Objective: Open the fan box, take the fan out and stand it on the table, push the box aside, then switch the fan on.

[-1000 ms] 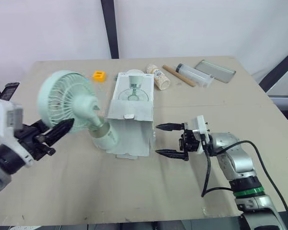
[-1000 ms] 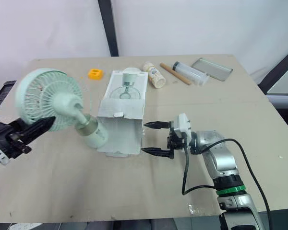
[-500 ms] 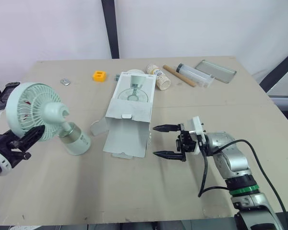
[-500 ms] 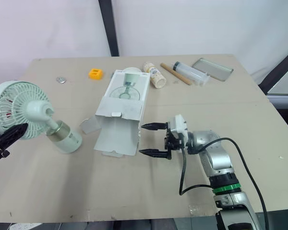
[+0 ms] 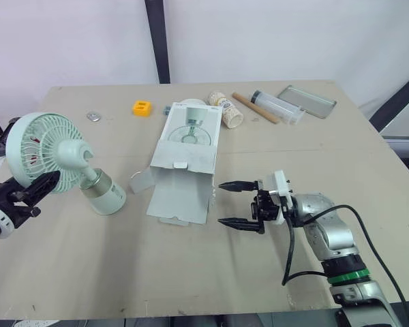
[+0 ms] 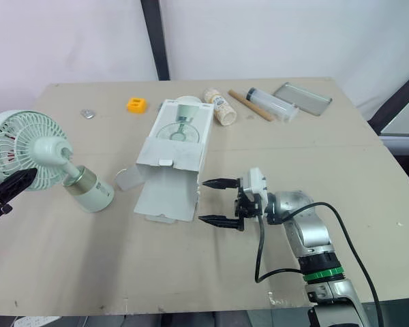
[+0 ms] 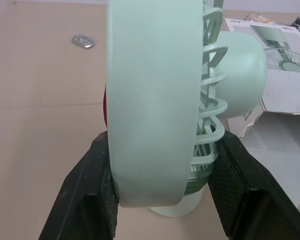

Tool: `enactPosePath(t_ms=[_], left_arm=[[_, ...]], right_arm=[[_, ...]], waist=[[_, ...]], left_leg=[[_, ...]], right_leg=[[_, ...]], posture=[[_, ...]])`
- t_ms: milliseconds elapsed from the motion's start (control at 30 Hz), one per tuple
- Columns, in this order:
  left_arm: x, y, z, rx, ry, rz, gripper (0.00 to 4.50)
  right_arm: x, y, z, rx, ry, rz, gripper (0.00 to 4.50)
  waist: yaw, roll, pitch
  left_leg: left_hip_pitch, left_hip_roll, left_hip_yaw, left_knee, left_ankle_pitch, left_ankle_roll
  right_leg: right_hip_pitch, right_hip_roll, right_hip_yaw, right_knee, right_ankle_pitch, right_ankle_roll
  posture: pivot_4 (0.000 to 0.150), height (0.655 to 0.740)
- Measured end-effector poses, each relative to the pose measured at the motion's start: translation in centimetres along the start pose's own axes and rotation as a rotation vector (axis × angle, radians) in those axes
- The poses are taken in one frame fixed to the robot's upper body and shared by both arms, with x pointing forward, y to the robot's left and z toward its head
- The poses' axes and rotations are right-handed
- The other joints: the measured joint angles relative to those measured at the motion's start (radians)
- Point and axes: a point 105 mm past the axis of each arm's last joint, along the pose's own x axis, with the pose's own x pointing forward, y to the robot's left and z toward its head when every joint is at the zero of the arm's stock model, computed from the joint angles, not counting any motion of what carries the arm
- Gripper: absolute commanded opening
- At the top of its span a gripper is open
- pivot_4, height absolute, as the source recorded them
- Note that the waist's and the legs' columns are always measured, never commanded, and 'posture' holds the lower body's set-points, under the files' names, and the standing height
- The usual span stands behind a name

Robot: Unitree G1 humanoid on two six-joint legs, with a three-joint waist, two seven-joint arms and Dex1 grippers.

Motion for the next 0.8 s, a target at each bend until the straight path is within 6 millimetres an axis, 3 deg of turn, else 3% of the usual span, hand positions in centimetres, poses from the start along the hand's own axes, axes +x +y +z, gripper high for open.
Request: enactPosePath(t_ms=[100,467,800], left_arm=[[0.3,0.3,-0.4,-0.009,0.012,0.007,4.47],[0.6,0.4,0.2,0.011,-0.026,-0.015,4.47],[0.3,0.3,-1.3,0.015,-0.003,-0.026,4.47]], right_arm=[[0.0,0.0,0.1,-0.006,-0.001,-0.003,4.5],[0.1,0.0,0.0,-0.01,0.01,-0.004,4.5],[0.1,-0.1,0.1,-0.015,0.015,0.0,4.5]], waist=[[0.0,0.0,0.0],[0.0,0.0,0.0],[0.0,0.0,0.0]], left_leg=[[0.0,0.0,0.0,0.0,0.0,0.0],[0.0,0.0,0.0,-0.001,0.0,0.0],[0.0,0.0,0.0,-0.001,0.0,0.0]], right_leg=[[0.0,0.0,0.0,0.0,0.0,0.0],[-0.001,0.0,0.0,0.0,0.0,0.0],[0.0,0.0,0.0,0.0,0.0,0.0]], posture=[[0.15,0.74],[0.15,0.74],[0.15,0.74]])
